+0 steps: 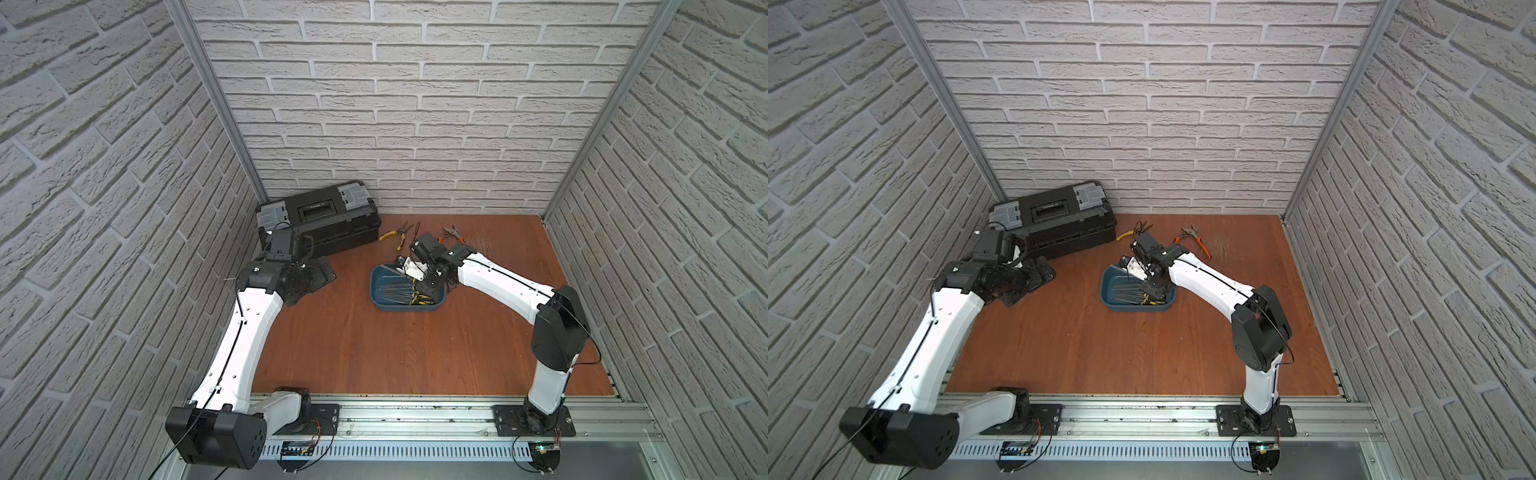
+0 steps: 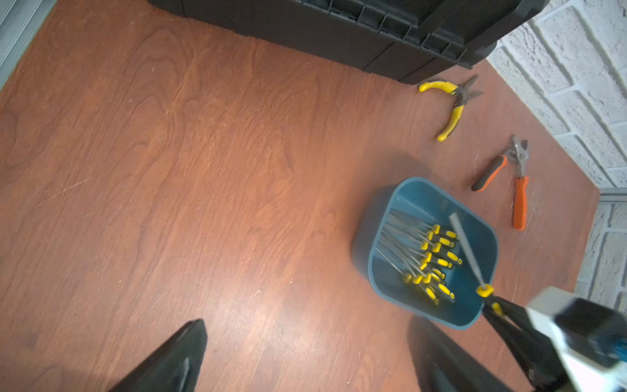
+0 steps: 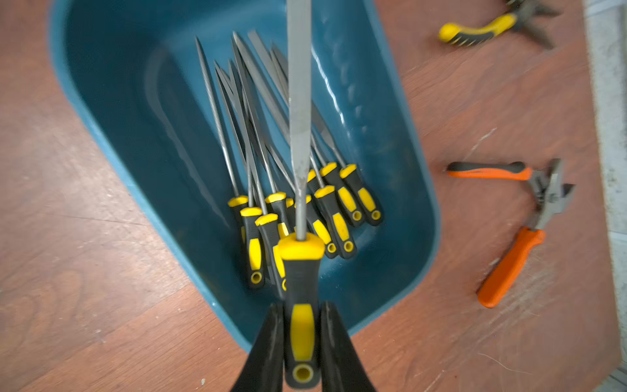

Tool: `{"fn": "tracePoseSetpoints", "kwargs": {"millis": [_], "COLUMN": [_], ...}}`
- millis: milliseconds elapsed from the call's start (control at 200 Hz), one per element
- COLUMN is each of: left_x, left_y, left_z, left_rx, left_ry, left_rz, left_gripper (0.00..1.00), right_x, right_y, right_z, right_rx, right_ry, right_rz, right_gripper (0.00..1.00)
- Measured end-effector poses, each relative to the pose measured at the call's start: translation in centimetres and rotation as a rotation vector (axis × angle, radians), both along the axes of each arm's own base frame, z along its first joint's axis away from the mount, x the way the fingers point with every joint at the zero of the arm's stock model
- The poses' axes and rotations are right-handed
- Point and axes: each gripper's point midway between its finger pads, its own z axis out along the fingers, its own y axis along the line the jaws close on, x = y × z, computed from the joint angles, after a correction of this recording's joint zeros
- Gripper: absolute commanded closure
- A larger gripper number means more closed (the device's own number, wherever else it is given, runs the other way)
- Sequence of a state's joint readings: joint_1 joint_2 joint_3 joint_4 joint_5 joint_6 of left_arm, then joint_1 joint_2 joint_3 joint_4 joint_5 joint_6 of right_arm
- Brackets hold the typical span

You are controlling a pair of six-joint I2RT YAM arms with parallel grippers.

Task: Put the file tool into the storage box
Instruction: Place the file tool in the storage box.

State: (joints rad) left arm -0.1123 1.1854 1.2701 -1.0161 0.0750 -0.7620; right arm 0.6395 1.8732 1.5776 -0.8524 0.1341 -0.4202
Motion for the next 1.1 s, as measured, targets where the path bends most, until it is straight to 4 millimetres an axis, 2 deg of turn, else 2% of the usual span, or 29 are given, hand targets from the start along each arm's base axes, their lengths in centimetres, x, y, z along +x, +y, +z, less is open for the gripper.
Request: {"fn": "tracePoseSetpoints", "kwargs": {"millis": [340, 415, 585, 745, 895, 915, 1000, 1020, 1055, 1100], "left_x": [2.9, 3.5, 4.2, 4.5, 5.1, 5.3, 5.7, 5.8, 6.1, 6.4], "left_y": [-1.8, -2.2, -2.4, -1.8, -0.9, -0.8, -0.2, 0.0, 0.2, 0.6], "left_z": [0.3, 0.1, -0.3, -0.2, 0.0, 0.0, -0.6, -0.8, -1.2, -1.7], "left_rx": [0.014, 0.025, 0.036, 0.067, 0.117, 0.126, 0.171, 0.185, 0.21, 0.25], "left_ry": [0.009, 0.01, 0.009, -0.005, -0.034, -0.041, -0.063, -0.068, -0.077, -0.093], "left_rz": [-0.02, -0.029, -0.018, 0.001, 0.02, 0.019, 0.002, -0.001, -0.017, -0.043], "left_gripper": [0.02, 0.02, 0.02, 0.02, 0.02, 0.02, 0.02, 0.02, 0.02, 0.02], "right_x": [2.3, 3.0, 4.7, 6.5, 7.4, 7.5, 7.7, 7.6, 7.4, 7.0], "right_y": [-1.0, -1.0, -1.0, -1.2, -2.0, -2.2, -2.8, -2.9, -3.3, -4.1], "right_z": [-5.3, -6.4, -6.8, -5.9, -5.6, -5.4, -4.8, -4.5, -3.9, -2.8], "right_rx": [-0.096, -0.115, -0.135, -0.124, -0.124, -0.12, -0.092, -0.079, -0.062, -0.038], "right_ry": [0.057, 0.054, 0.021, -0.043, -0.08, -0.086, -0.112, -0.119, -0.133, -0.155], "right_rz": [0.038, 0.037, 0.011, -0.048, -0.13, -0.148, -0.22, -0.236, -0.267, -0.309], "right_gripper": [0.98, 0.93, 0.67, 0.53, 0.45, 0.38, 0.26, 0.14, 0.04, 0.0]}}
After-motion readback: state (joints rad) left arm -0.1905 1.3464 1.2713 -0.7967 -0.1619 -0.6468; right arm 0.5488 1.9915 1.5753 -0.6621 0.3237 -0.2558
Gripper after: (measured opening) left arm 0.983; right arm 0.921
